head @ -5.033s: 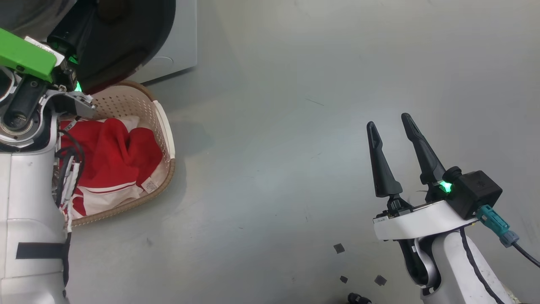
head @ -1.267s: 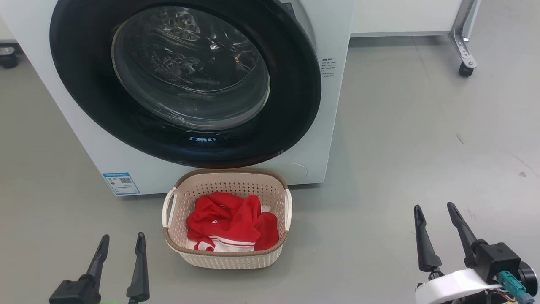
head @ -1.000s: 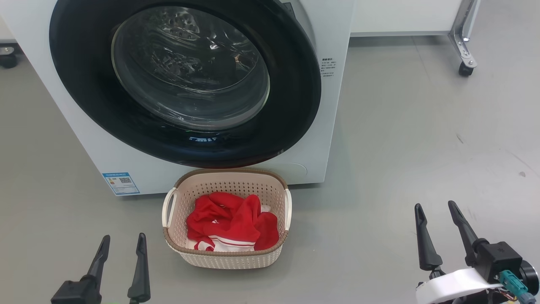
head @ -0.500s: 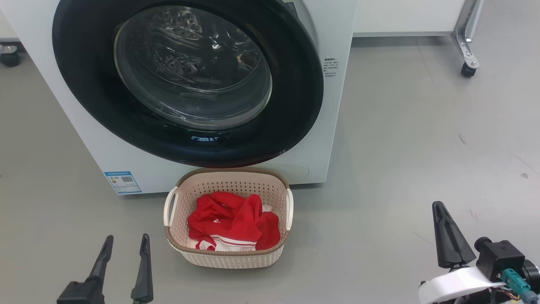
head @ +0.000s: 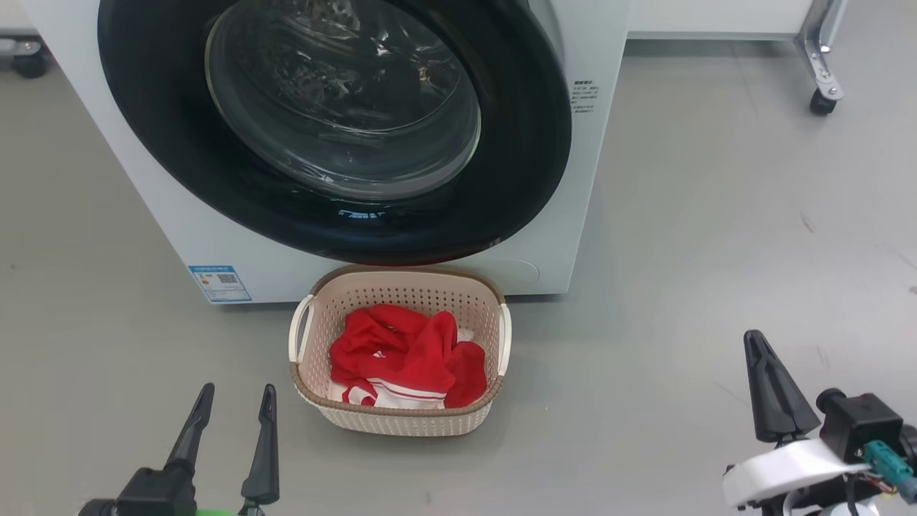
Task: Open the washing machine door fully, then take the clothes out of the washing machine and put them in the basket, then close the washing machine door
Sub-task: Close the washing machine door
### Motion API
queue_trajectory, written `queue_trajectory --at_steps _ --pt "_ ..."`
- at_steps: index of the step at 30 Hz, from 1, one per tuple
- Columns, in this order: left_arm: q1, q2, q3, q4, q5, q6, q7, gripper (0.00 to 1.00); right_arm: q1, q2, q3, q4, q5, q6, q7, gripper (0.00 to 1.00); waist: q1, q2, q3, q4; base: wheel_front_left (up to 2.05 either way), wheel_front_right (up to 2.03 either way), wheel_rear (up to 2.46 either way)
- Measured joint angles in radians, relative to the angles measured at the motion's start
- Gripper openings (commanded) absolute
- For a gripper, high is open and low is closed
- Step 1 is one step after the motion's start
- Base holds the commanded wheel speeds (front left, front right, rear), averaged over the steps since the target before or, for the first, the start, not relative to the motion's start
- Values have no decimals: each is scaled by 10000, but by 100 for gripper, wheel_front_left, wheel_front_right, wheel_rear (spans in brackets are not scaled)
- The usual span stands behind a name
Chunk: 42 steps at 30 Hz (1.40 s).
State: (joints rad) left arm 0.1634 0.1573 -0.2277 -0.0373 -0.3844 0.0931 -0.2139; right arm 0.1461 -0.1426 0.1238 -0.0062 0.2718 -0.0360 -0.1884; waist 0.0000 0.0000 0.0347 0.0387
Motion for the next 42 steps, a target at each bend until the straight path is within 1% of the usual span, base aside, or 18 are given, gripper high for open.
queue_trajectory --at_steps 4,8,15,19,25,27,32,38,42 --pt "-225 -58 -71 -125 77 0 -4 100 -421 -215 6 27 -17 123 159 0 0 0 196 175 0 0 0" --pt "-327 -132 -75 -182 79 2 -73 100 -1062 -391 140 174 -29 355 355 0 0 0 450 363 0 0 0" --pt "-779 -249 -245 -314 115 0 -81 100 -2402 -474 596 395 -209 782 761 0 0 0 1001 752 0 0 0" --pt "-1078 -393 -391 -382 178 -12 -127 100 -3251 -512 857 575 -347 966 1028 0 0 0 1374 1015 0 0 0" --pt "-1622 -606 -587 -418 178 -58 -174 100 -4709 -673 924 836 -508 1058 1413 0 0 0 1978 1490 0 0 0" --pt "-1823 -713 -656 -416 178 -102 -205 100 -5442 -771 928 993 -545 1137 1586 0 0 0 2308 1737 0 0 0" --pt "-2153 -802 -715 -387 178 -113 -253 100 -6613 -859 1007 1336 -686 1231 1802 0 1 0 2886 2094 0 0 0" --pt "-2629 -905 -874 -209 178 -205 -297 100 -7607 -1108 1085 1927 -825 1317 1921 0 1 0 3463 2529 0 0 0" --pt "-2758 -961 -907 -56 178 -205 -339 100 -8181 -1139 1124 2324 -851 1394 1965 0 1 0 3742 2802 0 0 0"
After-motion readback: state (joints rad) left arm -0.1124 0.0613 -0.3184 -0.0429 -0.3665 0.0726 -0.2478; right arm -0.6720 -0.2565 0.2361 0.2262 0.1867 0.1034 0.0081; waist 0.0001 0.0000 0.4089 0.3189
